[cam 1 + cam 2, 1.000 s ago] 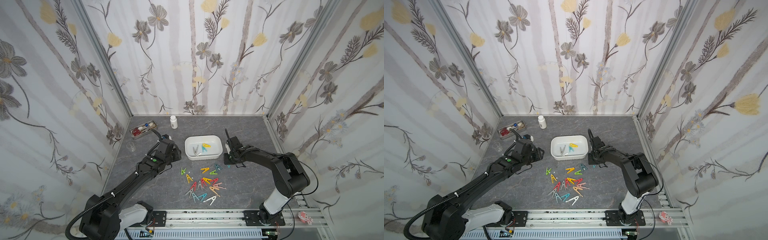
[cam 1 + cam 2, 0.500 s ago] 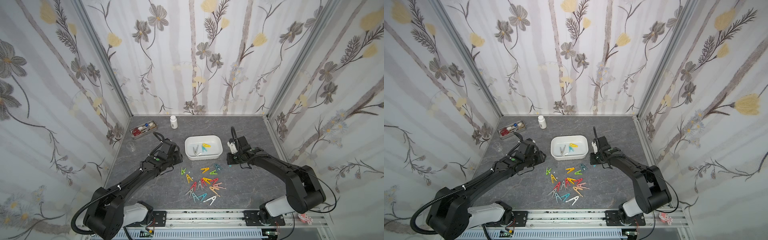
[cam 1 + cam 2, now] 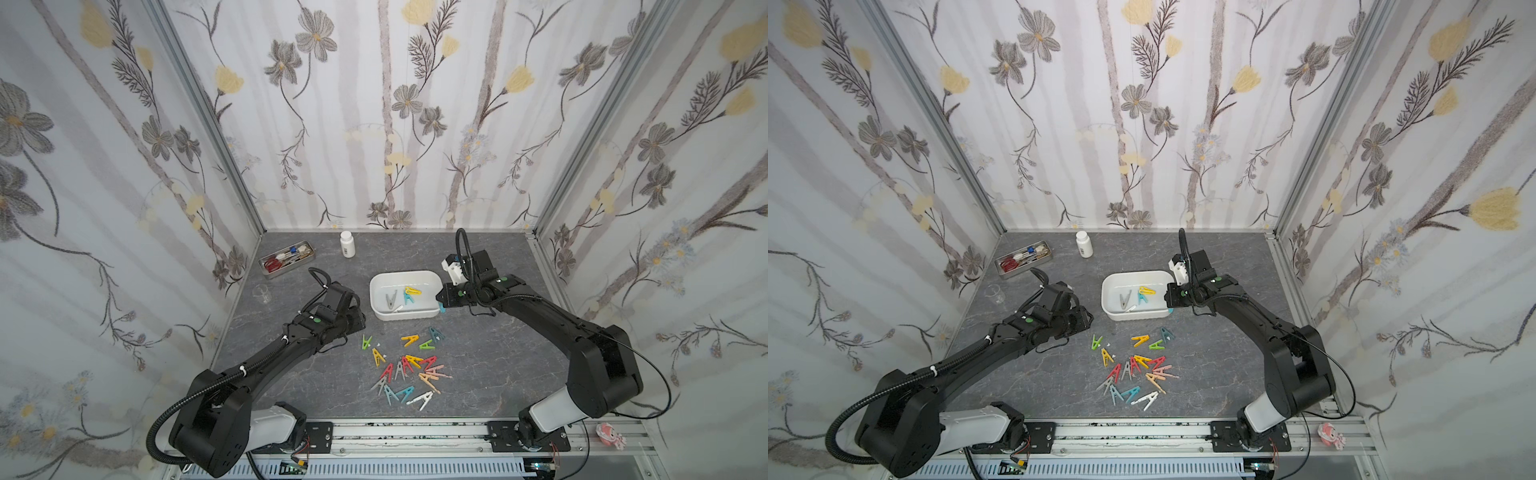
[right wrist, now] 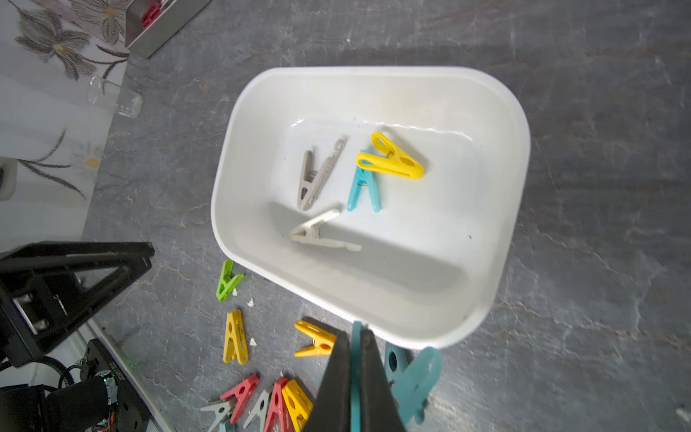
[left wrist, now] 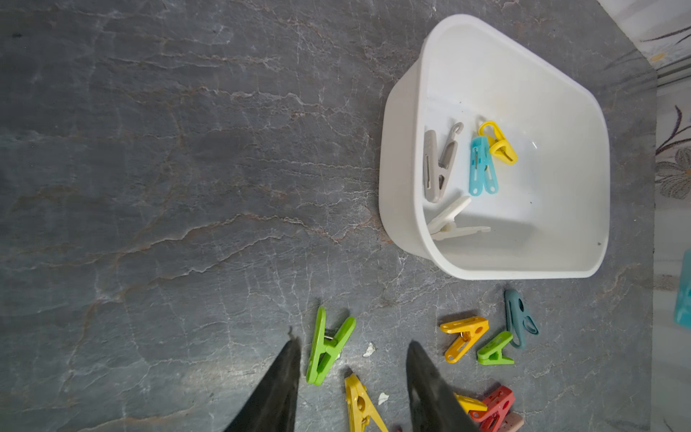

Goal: Put the clothespins into the storage box
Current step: Place the clothespin in the storage box.

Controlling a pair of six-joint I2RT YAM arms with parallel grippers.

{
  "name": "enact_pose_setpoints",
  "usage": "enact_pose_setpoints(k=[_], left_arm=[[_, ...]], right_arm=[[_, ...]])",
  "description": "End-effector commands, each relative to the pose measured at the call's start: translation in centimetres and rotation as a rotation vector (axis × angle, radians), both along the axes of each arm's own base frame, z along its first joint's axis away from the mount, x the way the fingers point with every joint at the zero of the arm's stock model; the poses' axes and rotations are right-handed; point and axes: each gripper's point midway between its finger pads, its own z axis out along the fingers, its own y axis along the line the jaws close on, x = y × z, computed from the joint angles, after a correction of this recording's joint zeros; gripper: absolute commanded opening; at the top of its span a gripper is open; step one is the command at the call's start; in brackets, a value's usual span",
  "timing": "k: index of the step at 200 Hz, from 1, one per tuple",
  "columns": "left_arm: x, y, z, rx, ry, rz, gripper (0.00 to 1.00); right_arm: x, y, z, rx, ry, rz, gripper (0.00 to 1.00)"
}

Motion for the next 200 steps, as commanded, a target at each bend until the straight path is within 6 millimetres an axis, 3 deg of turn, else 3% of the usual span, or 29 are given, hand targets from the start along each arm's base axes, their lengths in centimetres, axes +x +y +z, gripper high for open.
enact_pose_setpoints(k=[1,29,64,143,200], left_arm=[[-0.3,0.3,-0.2,-0.011,0.001,0.025,0.46],[-0.6,0.3,-0.3,-0.012,0.007,0.016,0.46],[-1.1,0.9,-0.1,-0.004,0.001,0.023,0.46],[-1.3,0.9,-0.6,-0.005,0.002,0.024,0.46],[-1.2,0.9,0.0,-0.008,-0.008,0.024,0.46]], right_arm=[[1.1,3.3,0.9,0.042,-0.02,0.062,0.0],[2.4,7.8,-0.8,0.033,-0.009,0.126,0.0],[4.2,11.0,-2.6,0.068,0.011,0.14,0.0],[6.0,12.8,-6.0,0.054,0.047,0.128,0.02],[6.3,13.9,-6.7,0.056,0.051,0.133,0.05]])
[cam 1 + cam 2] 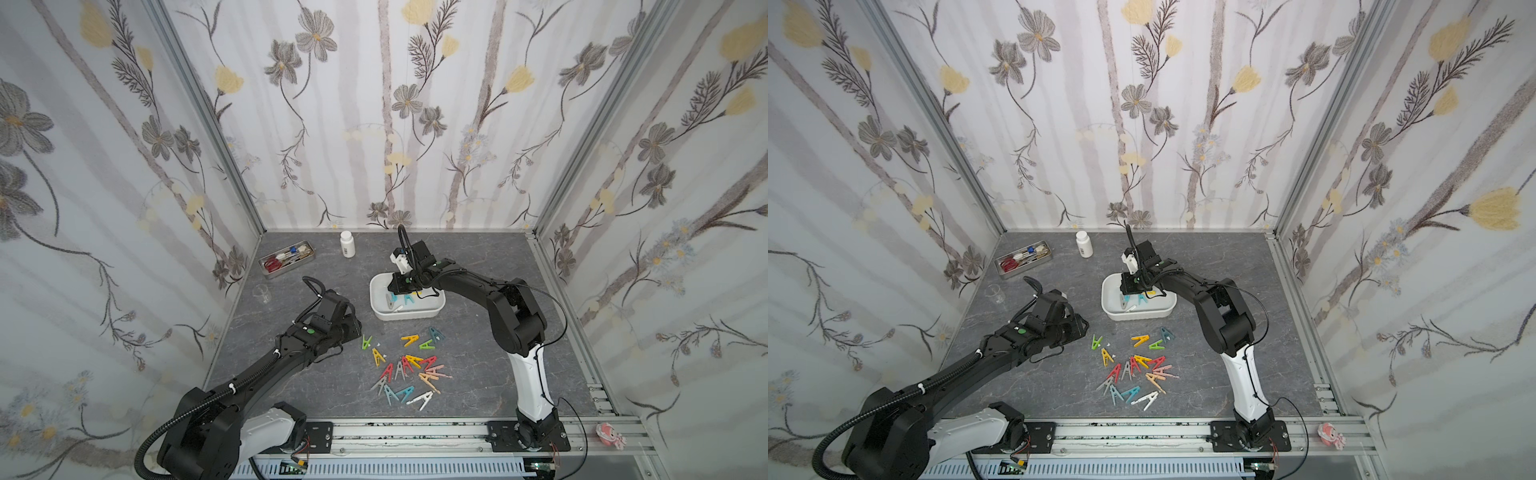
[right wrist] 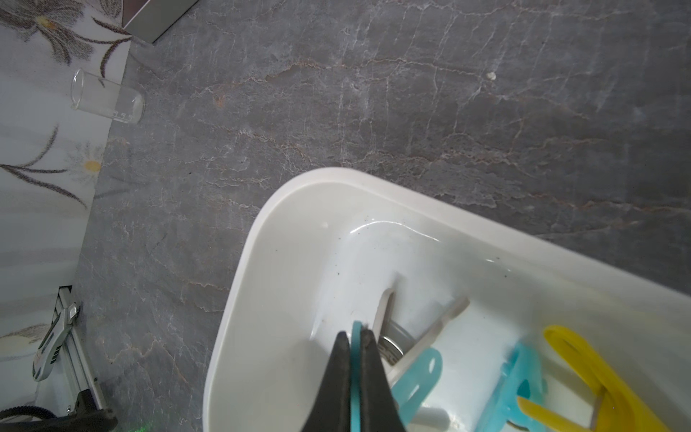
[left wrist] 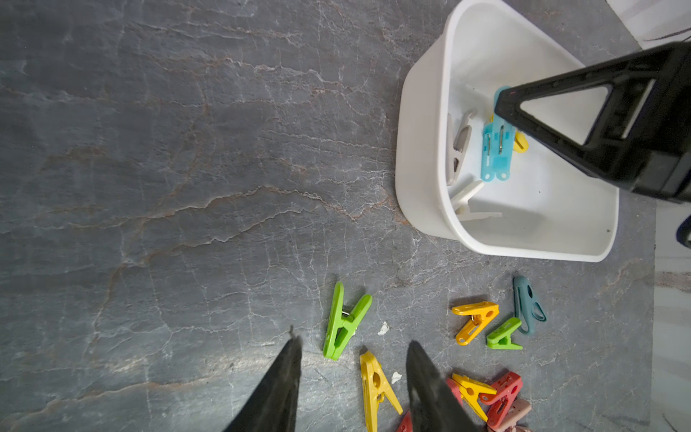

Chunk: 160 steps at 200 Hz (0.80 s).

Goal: Put the clothespins into the storage box
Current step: Place the clothespin in the storage box.

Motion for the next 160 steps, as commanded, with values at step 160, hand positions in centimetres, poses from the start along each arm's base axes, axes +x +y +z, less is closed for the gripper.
enact_pose_setpoints(k=[160], left_arm=[[-0.1,0.9,0.9,0.031,-0.015,0.026,0.45]], right_arm=[[-1.0,1.6,5.2,-0.005,-0.123,0.05,0.21]])
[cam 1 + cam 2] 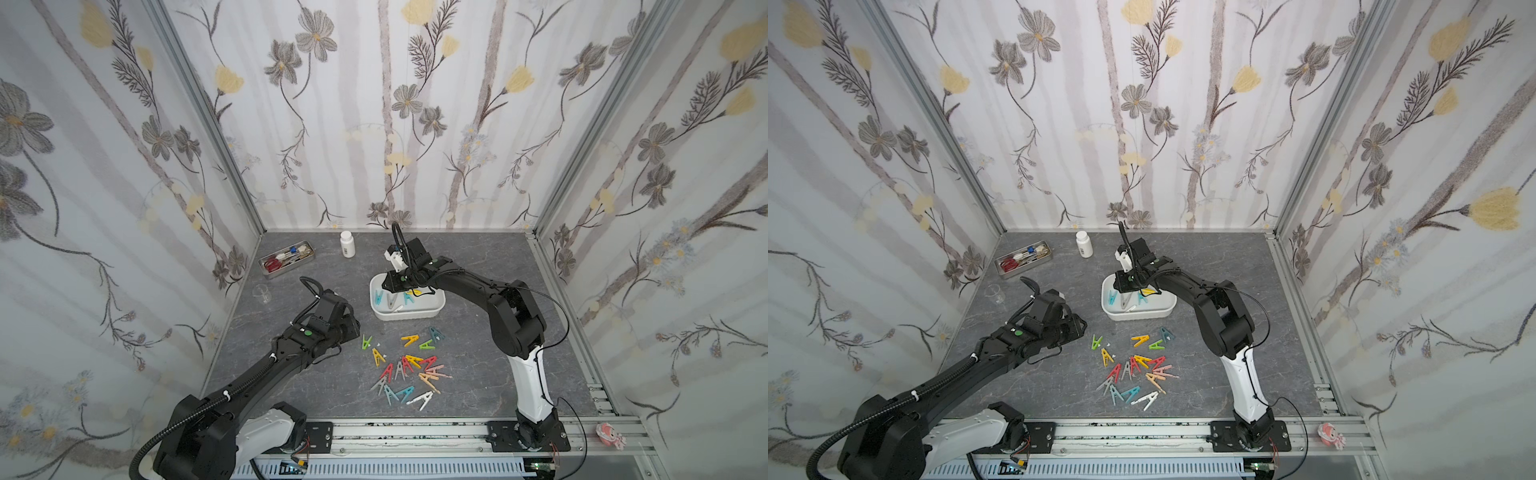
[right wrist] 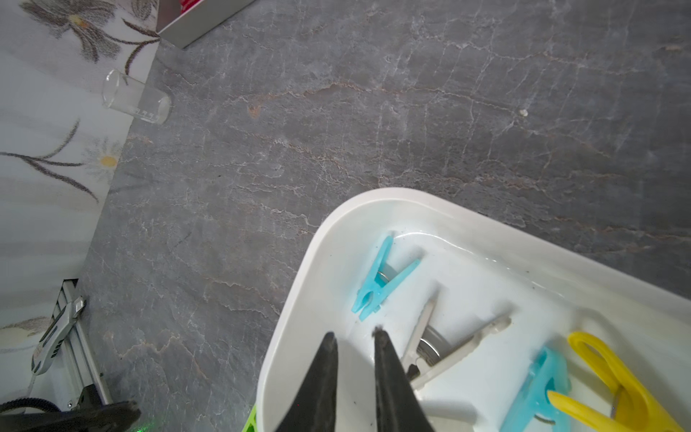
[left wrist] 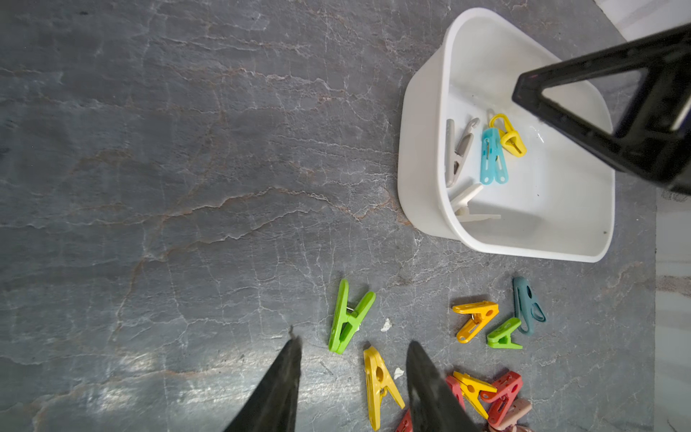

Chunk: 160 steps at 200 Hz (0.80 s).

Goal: Put the clothespins into the storage box
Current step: Place the clothespin in the storage box, then pick up the clothespin from the center of the board.

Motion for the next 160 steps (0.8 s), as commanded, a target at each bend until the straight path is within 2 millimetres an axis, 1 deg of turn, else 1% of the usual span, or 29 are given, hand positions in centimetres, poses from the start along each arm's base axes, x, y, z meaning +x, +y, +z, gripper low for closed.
enact_pose_setpoints(k=[1,21,35,62,71,74,84,99,110,117,119,122,141,160], left_arm=[[0.3,0.3,0.3,0.021,-0.004,0.013,0.45],[0.4,0.7,0.1,0.076,0.009,0.015,0.43],[0.4,0.8,-0.2,0.117,0.023,0.005,0.43],[0.6,0.2,-1.1,0.153,0.053,-0.04,0.4],[0.9,0.0,-1.0,0.158,0.05,-0.053,0.4],[0.9,-0.1,-1.6,0.169,0.067,-0.058,0.4],[1.2,-0.5,-2.0,0.177,0.077,-0.073,0.4],[1.6,-1.1,-2.7,0.176,0.087,-0.096,0.4],[1.8,-1.6,-3.3,0.184,0.098,-0.113,0.39],[2.0,-1.8,-3.6,0.193,0.106,-0.122,0.39],[2.0,-1.9,-3.8,0.198,0.109,-0.125,0.38],[2.1,-2.0,-3.9,0.202,0.112,-0.13,0.38],[2.3,-2.2,-5.0,0.236,0.131,-0.148,0.37],[2.4,-2.5,-6.0,0.267,0.149,-0.167,0.36]], right_arm=[[-0.4,-0.1,1.9,-0.004,-0.051,0.015,0.2],[-1.1,-0.2,3.5,0.001,-0.09,0.021,0.2],[-1.7,-0.6,5.0,0.009,-0.126,0.02,0.21],[-3.9,-1.9,6.9,0.053,-0.173,0.005,0.2],[-4.8,-2.5,7.0,0.062,-0.181,-0.001,0.2],[-5.1,-2.7,7.0,0.065,-0.182,-0.001,0.2],[-6.1,-3.4,6.9,0.072,-0.19,-0.005,0.2],[-7.5,-4.6,6.2,0.065,-0.193,-0.012,0.2],[-8.1,-5.5,6.0,0.051,-0.197,-0.026,0.2],[-8.4,-6.2,5.0,0.029,-0.186,-0.036,0.2],[-8.7,-6.4,5.8,0.038,-0.2,-0.039,0.2],[-8.8,-6.6,6.0,0.039,-0.206,-0.043,0.2],[-10.0,-7.8,5.4,0.036,-0.2,-0.053,0.2],[-11.0,-8.5,4.7,0.052,-0.191,-0.062,0.2]])
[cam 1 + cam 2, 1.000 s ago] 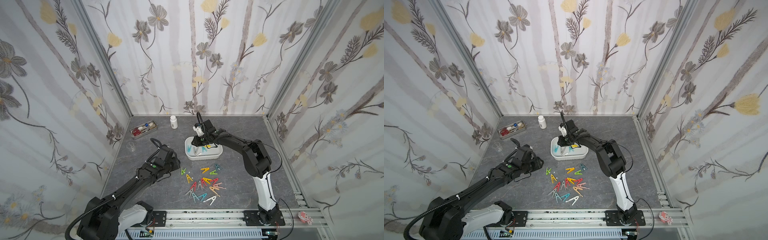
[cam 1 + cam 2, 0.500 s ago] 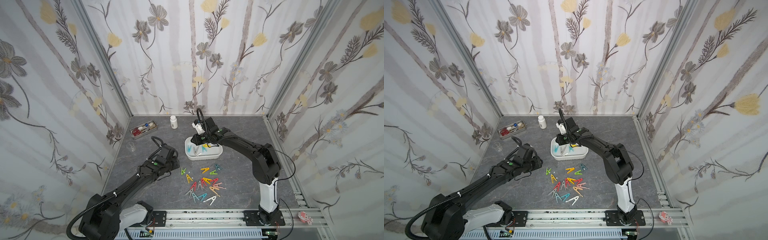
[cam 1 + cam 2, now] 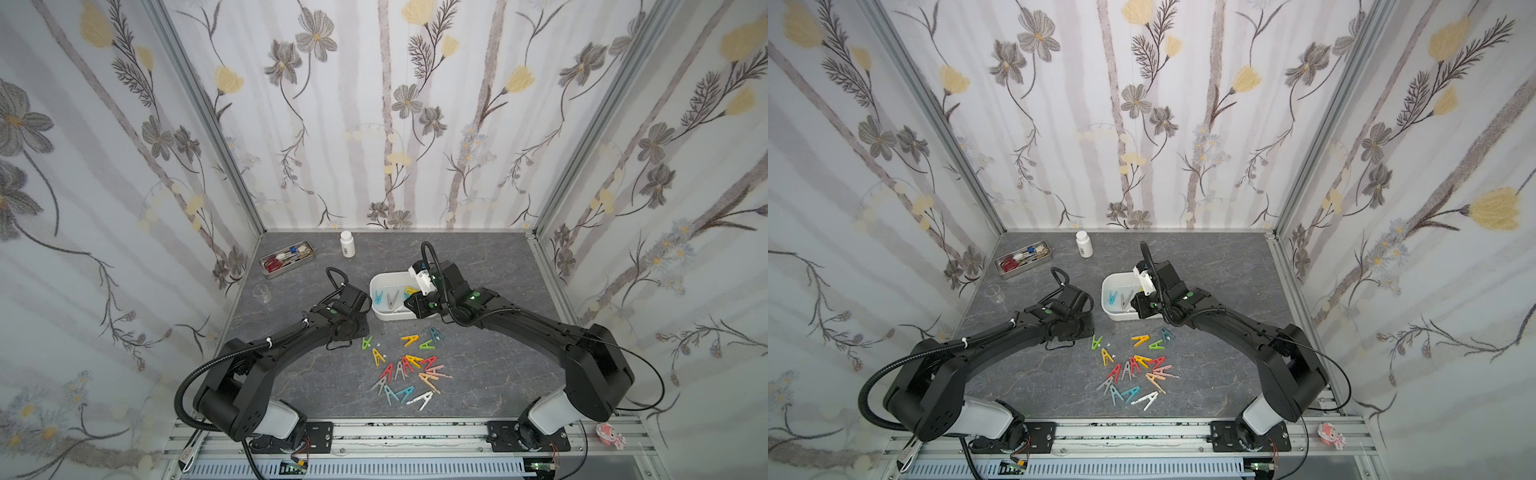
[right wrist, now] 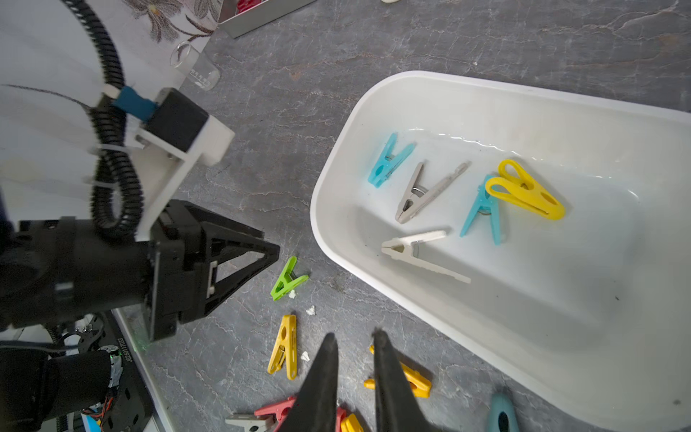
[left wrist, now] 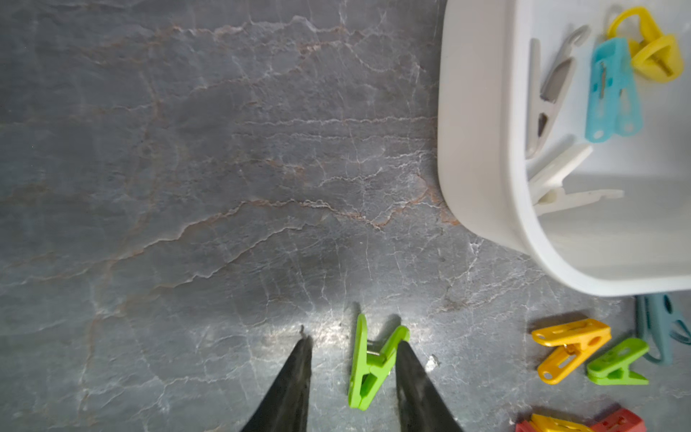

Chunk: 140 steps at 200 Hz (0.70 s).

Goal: Put the clothespins into the storage box
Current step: Pick up the clothespin from the center of the board.

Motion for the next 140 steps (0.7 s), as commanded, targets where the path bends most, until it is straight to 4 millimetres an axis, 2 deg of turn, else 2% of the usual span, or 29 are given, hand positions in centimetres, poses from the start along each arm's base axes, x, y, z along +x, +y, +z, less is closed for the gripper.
enact_pose_setpoints(k=[1,32,76,140], left_arm=[[0.7,-0.3,-0.5,0.037,-0.013,-0.029,0.36],[0.7,-0.5,-1.4,0.067,0.007,-0.04,0.35],[0.7,-0.6,-2.4,0.092,0.027,-0.062,0.31],[0.2,-0.8,-3.9,0.093,0.073,-0.08,0.25]], right_arm=[[-0.1,-0.5,0.1,0.034,-0.027,-0.033,0.2],[-0.8,-0.7,-1.3,0.034,0.011,-0.035,0.19],[-0.8,-0.4,-1.0,0.057,0.006,-0.033,0.19],[-0.8,-0.1,-1.8,0.053,0.027,-0.023,0.19]])
